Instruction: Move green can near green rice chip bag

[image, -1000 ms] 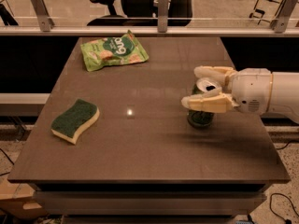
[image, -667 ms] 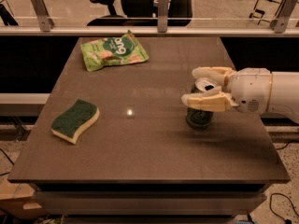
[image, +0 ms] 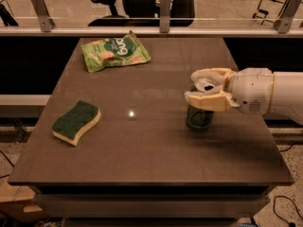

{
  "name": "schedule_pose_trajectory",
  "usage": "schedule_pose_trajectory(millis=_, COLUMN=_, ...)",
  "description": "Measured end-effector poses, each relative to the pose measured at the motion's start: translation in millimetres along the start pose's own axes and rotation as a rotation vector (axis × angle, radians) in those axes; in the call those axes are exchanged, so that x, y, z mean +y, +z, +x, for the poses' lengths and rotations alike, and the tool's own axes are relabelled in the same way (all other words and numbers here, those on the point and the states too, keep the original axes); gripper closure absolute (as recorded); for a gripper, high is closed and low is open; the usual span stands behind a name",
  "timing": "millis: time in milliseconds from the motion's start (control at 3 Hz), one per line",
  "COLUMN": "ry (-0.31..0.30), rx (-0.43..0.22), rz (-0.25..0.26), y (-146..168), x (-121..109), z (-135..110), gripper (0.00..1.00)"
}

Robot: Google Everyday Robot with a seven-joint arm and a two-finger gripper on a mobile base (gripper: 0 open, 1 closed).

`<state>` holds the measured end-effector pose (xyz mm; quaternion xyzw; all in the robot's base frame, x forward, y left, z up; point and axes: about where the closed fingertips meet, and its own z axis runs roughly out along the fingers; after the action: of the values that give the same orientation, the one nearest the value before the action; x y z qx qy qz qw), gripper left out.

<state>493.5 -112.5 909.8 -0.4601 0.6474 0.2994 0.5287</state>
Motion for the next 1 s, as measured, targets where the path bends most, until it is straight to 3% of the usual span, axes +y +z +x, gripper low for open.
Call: schedule_pose_trajectory(millis=1000, ry=-0.057, rx=0.004, rz=-0.006, y=5, x=-24, z=-17, gripper=1.00)
